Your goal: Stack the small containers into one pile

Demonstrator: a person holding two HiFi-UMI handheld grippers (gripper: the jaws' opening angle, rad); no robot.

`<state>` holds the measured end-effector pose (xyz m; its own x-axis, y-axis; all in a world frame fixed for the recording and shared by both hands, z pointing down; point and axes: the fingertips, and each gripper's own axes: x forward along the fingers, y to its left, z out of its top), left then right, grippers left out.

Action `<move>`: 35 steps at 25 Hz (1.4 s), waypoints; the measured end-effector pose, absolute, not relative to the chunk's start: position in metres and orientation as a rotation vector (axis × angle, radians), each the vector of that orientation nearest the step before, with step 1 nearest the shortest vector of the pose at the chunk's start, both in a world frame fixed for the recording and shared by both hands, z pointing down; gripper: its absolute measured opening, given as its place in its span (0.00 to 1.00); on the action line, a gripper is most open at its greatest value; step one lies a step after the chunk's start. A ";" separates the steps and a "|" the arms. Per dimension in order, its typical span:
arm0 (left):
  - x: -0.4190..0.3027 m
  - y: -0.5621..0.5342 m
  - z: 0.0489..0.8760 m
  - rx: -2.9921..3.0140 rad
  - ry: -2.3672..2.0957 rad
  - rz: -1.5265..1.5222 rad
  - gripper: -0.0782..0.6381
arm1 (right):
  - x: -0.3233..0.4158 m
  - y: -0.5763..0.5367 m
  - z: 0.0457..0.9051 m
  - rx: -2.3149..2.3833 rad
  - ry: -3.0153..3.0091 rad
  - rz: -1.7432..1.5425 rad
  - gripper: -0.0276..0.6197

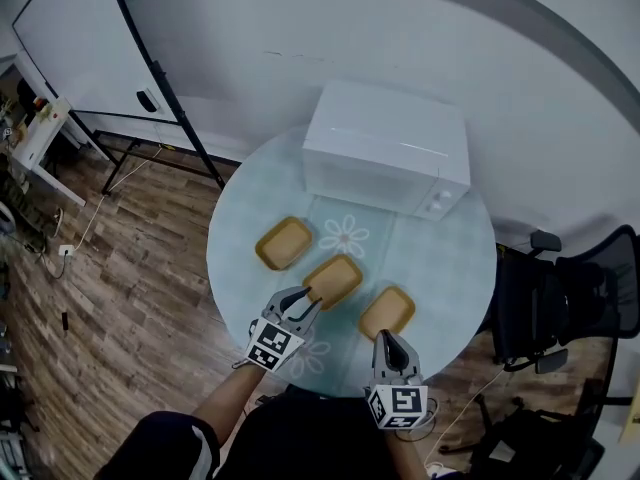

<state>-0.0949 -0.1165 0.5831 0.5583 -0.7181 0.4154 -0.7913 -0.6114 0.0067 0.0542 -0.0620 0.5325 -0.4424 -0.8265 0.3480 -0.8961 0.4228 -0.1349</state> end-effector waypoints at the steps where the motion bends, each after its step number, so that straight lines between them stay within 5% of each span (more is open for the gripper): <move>1: -0.095 -0.122 0.586 2.600 -1.270 0.579 0.27 | 0.054 -0.065 0.534 1.506 -2.448 0.447 0.08; 35: -0.108 -0.212 0.746 2.340 -0.976 1.018 0.28 | 0.069 -0.091 0.568 1.533 -2.322 0.592 0.08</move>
